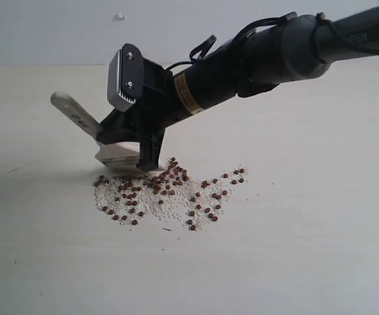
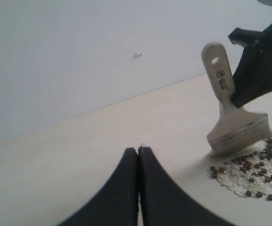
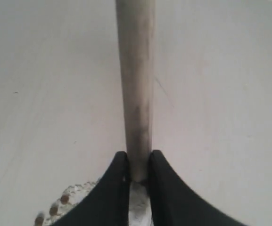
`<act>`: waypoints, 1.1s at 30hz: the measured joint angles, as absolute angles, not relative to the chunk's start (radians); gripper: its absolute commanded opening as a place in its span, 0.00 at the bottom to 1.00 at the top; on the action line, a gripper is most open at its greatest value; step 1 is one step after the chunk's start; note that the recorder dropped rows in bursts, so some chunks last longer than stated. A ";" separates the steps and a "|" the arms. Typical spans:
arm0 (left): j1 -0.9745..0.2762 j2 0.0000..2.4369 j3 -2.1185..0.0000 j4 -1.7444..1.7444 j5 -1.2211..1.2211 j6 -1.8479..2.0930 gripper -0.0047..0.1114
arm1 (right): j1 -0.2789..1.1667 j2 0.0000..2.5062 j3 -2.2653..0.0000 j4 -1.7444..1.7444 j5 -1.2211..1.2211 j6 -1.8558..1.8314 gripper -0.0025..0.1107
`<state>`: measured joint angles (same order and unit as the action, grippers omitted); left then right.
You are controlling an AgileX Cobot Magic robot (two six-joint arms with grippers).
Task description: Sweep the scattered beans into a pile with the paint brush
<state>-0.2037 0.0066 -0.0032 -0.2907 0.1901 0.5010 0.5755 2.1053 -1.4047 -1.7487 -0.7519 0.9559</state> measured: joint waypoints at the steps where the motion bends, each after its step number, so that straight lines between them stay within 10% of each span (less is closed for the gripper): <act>1: -0.204 0.007 -0.003 -0.291 0.190 0.501 0.04 | 0.573 2.071 -1.405 -1.751 -0.734 0.963 0.02; 33: -0.204 0.007 -0.003 -0.291 0.190 0.501 0.04 | 0.536 2.128 -1.405 -1.749 -0.699 1.156 0.02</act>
<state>-0.2037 0.0066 -0.0032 -0.2907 0.1901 0.5010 0.5362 2.1277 -1.4047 -1.7487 -0.6990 1.1560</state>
